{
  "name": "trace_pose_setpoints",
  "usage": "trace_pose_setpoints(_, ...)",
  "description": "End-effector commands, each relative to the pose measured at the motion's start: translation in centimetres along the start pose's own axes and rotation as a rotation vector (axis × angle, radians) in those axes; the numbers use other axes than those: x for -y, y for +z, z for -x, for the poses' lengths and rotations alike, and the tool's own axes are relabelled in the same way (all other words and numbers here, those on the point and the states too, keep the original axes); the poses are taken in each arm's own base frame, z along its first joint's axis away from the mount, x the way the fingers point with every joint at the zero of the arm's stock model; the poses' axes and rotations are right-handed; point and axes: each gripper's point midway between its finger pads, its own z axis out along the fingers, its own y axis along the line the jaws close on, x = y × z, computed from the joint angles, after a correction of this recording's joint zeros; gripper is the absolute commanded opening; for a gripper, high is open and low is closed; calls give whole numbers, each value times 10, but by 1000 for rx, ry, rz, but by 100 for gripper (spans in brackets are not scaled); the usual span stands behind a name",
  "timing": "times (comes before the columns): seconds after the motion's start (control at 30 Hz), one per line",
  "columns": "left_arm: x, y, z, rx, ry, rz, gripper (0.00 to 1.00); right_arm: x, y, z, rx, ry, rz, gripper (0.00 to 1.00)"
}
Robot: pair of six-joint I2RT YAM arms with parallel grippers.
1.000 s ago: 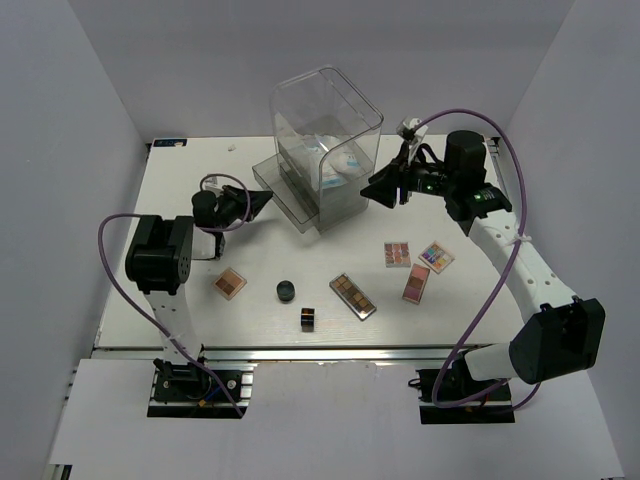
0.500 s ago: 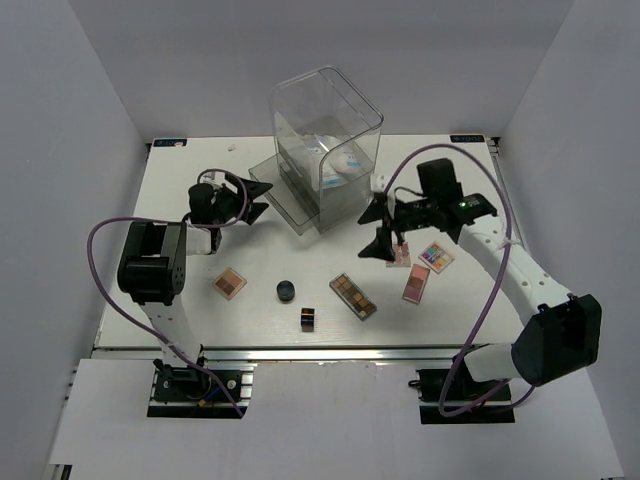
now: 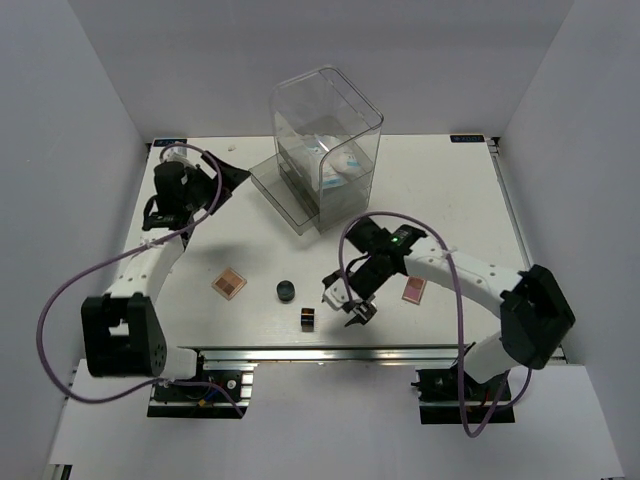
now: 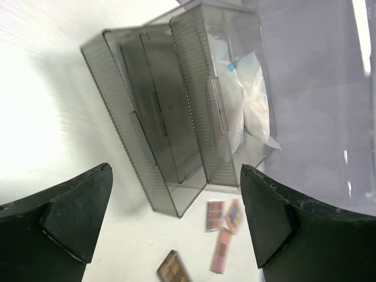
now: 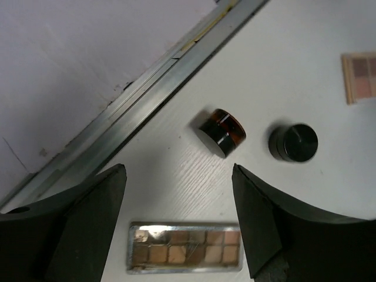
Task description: Organize the makeup
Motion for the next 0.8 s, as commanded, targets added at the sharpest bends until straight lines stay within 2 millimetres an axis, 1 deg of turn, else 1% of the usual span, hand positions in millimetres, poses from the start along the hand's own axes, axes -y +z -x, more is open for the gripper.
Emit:
trace_pose_setpoints(0.0,-26,-46,14,33,150,224,98,7,19,4,-50,-292,99,78)
trace_pose_setpoints(0.03,-29,-53,15,32,171,247,98,10,26,-4,-67,-314,128,78)
trace_pose_setpoints(0.07,-29,-65,21,61,182,274,98,23,30,0,-88,-381,129,78)
trace_pose_setpoints(0.1,-38,-74,13,38,175,320,98,30,33,2,-95,-408,132,78)
trace_pose_setpoints(0.13,-41,-81,12,44,184,343,98,35,40,-4,-102,-412,152,78)
trace_pose_setpoints(0.17,-36,-94,14,72,193,347,98,41,43,-6,-116,-427,157,78)
trace_pose_setpoints(0.2,-42,-103,12,78,191,386,98,55,45,3,-121,-471,145,78)
trace_pose_setpoints(0.23,-47,-110,8,80,189,405,98,58,51,-6,-142,-473,168,78)
trace_pose_setpoints(0.27,-48,-116,6,89,189,413,98,59,56,-6,-149,-486,183,78)
trace_pose_setpoints(0.3,-43,-129,5,110,194,407,98,61,58,-7,-158,-490,193,78)
trace_pose_setpoints(0.33,-48,-135,2,119,190,426,98,64,61,-12,-173,-509,211,78)
trace_pose_setpoints(0.4,-47,-150,-3,139,188,430,98,55,66,-18,-181,-529,269,78)
trace_pose_setpoints(0.47,-53,-157,-9,144,182,448,98,48,67,-25,-204,-546,308,78)
trace_pose_setpoints(0.5,-52,-163,-12,150,178,444,98,43,68,-29,-211,-544,334,78)
trace_pose_setpoints(0.6,-56,-169,-20,143,168,450,98,38,69,-34,-231,-565,372,78)
trace_pose_setpoints(0.63,-54,-172,-20,152,166,443,98,36,70,-38,-238,-558,389,78)
trace_pose_setpoints(0.73,-54,-175,-22,152,162,444,98,37,74,-42,-249,-561,401,78)
trace_pose_setpoints(0.77,-58,-177,-19,170,164,466,98,38,77,-42,-251,-569,402,78)
